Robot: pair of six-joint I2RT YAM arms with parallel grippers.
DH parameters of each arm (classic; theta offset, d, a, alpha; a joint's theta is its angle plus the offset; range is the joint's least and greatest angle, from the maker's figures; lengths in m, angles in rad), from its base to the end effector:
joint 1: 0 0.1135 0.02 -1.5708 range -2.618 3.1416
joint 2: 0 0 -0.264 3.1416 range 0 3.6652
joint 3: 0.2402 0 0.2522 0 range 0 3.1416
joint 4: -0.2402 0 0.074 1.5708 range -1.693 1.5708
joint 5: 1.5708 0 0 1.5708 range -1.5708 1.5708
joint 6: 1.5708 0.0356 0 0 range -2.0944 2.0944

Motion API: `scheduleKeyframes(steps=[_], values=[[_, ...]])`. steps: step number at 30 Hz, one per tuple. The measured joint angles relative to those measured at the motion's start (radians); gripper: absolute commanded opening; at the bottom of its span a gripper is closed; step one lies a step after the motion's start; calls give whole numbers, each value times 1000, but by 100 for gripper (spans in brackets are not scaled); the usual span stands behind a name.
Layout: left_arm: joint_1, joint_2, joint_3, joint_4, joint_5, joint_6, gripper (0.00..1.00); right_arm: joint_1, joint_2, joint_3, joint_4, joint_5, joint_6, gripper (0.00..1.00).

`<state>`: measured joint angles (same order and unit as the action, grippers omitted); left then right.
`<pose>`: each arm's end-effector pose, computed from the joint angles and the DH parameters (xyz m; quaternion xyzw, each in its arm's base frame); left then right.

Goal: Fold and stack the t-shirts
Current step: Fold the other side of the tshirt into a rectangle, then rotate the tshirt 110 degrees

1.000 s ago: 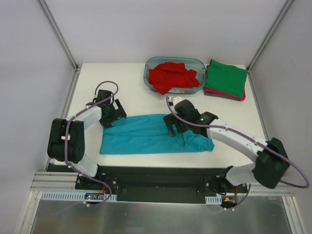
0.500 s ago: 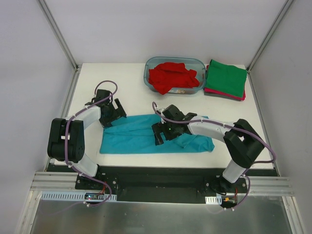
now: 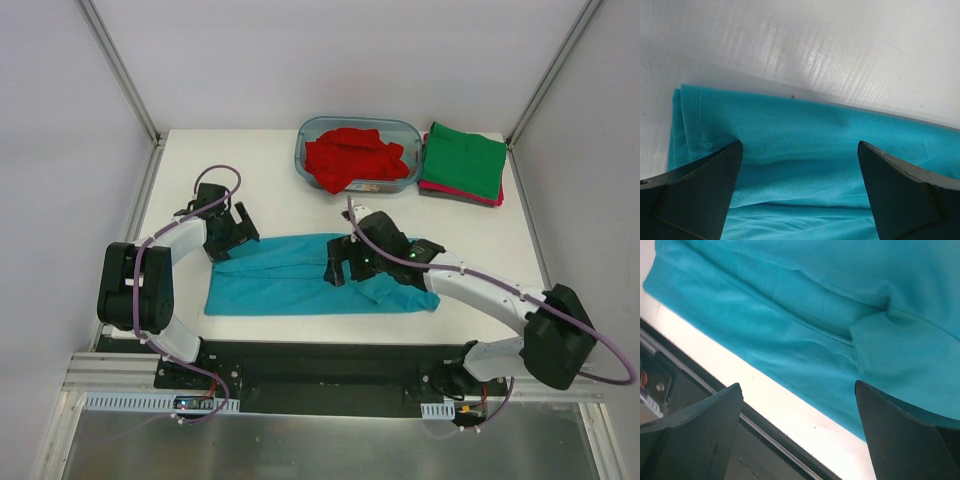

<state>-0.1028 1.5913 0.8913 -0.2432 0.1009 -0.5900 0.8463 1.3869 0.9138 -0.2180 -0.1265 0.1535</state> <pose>0.3136 -0.0360 0.1770 -0.2140 0.9257 -0.1498 0.2737 0.1964 0.2286 0.2452 -0.3319 0.8402 0.2539 0.3455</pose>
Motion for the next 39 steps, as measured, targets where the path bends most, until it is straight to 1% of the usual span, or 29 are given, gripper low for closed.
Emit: scheduleKeyframes(steps=[4,8,10,12,16,21,24,29,34,39], values=[[0,0,0,0,0,0,99,-27,-88,-29,-61,117,107,96],[0,0,0,0,2,0,99,-113,-129,-164,-87,155,235,96],[2,0,0,0,5,1,99,-166,-120,-224,-102,159,271,96],[6,-6,-8,8,9,0,99,-215,-96,-248,-118,159,285,96],[9,-63,-74,41,1,-21,99,-290,-5,-211,-109,117,257,96],[49,-175,-182,51,-25,-69,99,-318,196,-30,-74,28,145,96],[122,-253,-245,43,-41,-107,99,-317,306,87,-64,-23,85,96],[227,-389,-332,-8,-122,-158,99,-306,470,282,-68,-112,16,96],[262,-501,-391,-58,-180,-186,99,-222,668,566,-141,-142,-61,96],[294,-541,-401,-87,-218,-196,99,-120,848,848,-209,-156,-97,96]])
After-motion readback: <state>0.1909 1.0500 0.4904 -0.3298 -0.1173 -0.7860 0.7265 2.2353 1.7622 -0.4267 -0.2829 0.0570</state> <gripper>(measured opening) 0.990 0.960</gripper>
